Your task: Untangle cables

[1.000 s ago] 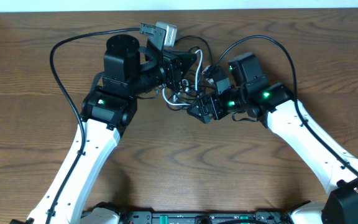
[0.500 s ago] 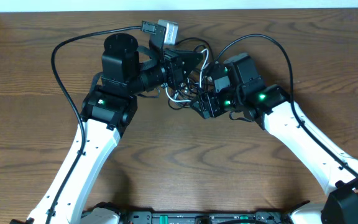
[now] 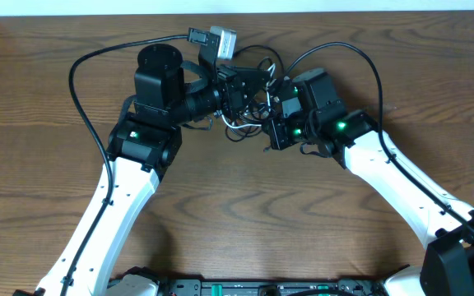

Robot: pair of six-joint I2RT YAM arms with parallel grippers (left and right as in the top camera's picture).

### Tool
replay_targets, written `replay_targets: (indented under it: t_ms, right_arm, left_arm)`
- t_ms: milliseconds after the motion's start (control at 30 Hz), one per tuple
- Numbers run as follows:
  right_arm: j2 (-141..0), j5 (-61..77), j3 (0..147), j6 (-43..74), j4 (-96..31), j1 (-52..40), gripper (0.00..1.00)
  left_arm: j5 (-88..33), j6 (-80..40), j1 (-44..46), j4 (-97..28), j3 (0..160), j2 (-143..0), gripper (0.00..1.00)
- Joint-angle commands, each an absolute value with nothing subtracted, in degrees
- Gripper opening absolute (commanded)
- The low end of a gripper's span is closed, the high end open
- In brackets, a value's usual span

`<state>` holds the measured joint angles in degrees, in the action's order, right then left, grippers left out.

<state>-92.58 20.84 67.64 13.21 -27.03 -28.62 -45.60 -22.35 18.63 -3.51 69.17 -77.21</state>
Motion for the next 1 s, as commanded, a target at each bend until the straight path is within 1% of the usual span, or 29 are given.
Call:
replay_targets:
  t_ms: [0, 133, 200, 233, 333, 400, 433, 500, 600, 800, 967]
  right_arm:
    - [-92.8, 13.7, 67.6, 15.9, -30.2, -26.7, 0.01]
    - [-92.8, 7.9, 67.6, 18.1, -35.0, -23.6, 0.01]
    - [-92.8, 7.6, 67.6, 18.0, -37.0, -21.5, 0.01]
    - [-92.8, 7.6, 67.6, 18.0, -37.8, -20.6, 0.01]
    - [-92.8, 7.9, 67.6, 16.8, -40.3, -17.6, 0.01]
    - [-92.8, 8.2, 67.6, 16.4, -41.5, -16.4, 0.01]
    - [-92.8, 8.5, 67.6, 16.4, -41.9, -15.7, 0.01]
    - [-92.8, 9.8, 67.6, 16.1, -42.0, -15.0, 0.01]
    - [-92.6, 14.1, 67.6, 15.6, -40.9, -14.6, 0.01]
    - [-90.0, 21.5, 67.6, 15.1, -38.0, -14.5, 0.01]
    - [-85.1, 21.6, 67.6, 15.1, -36.9, -14.5, 0.01]
  left_arm:
    - [-41.8, -18.5, 18.7, -5.7, 69.7, -77.0, 0.08]
    - [-32.6, -15.2, 18.7, -10.9, 69.7, -77.0, 0.08]
    - [-27.5, -13.6, 18.7, -13.7, 69.7, -77.0, 0.08]
    - [-24.5, -13.2, 18.7, -15.2, 69.7, -77.0, 0.09]
    - [-15.4, -12.6, 18.7, -19.7, 69.7, -77.1, 0.35]
    - [-11.9, -12.4, 18.7, -22.2, 69.6, -77.1, 0.52]
    - [-10.8, -12.2, 18.7, -23.4, 69.6, -77.2, 0.56]
    - [-10.7, -11.4, 18.7, -25.2, 69.6, -77.4, 0.64]
    - [-12.7, -11.1, 18.7, -27.0, 69.5, -77.8, 0.69]
    - [-25.6, -11.1, 18.7, -26.9, 69.5, -80.6, 0.72]
    - [-35.7, -10.3, 18.7, -26.7, 69.5, -86.4, 0.72]
